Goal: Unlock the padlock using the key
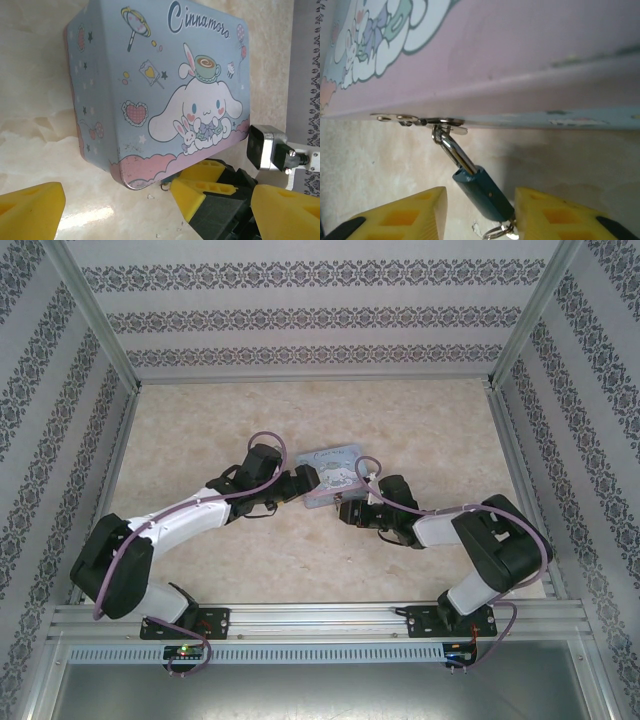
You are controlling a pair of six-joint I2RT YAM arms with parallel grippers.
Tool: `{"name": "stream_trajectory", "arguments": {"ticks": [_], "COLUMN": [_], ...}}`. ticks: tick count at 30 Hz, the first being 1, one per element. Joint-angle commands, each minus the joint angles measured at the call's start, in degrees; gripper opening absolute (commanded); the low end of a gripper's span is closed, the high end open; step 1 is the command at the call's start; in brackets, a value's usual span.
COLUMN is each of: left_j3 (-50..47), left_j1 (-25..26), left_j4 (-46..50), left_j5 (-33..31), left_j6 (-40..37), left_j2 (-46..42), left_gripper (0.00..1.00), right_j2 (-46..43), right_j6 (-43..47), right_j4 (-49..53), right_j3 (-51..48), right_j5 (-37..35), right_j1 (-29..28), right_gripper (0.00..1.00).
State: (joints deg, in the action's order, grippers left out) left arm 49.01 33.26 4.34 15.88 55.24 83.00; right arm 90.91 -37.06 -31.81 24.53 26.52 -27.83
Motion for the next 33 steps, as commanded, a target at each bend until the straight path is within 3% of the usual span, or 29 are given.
{"name": "stream_trajectory", "arguments": {"ticks": [1,9,16,22,33], "left_j3": [1.6,2.2,6.0,14.0,24.2], "left_j1": [-0.8,-1.3,-1.4,0.5,6.2], "left_j4": [0.9,0.1,5.7,16.3,28.9], "left_j5": [0.7,1.4,-1.5,-8.6,-21.1], "left_j6": [-1.4,-1.7,-6.1,-12.8,-18.8], "left_j2": [0.8,2.2,4.1,7.6,18.2], "left_gripper": [0.96,0.96,0.95,0.96,0.96], "right_j2": [1.3,1.5,0.9,0.9,-1.6], "right_j6": [1.2,0.6,-1.4,-3.8,-10.4], "right_j4": [-2.6,-2.7,-3.2,-4.1,-4.1], "right_j3": [0.6,-0.1,-0.2,-0.7,-3.0], "right_j5": [1.2,1.5,2.3,1.7,-1.8], "right_j1": [0.6,1.5,1.9,1.9,1.8], "right_gripper": [0.32,0.09,0.06,0.00,0.00]}}
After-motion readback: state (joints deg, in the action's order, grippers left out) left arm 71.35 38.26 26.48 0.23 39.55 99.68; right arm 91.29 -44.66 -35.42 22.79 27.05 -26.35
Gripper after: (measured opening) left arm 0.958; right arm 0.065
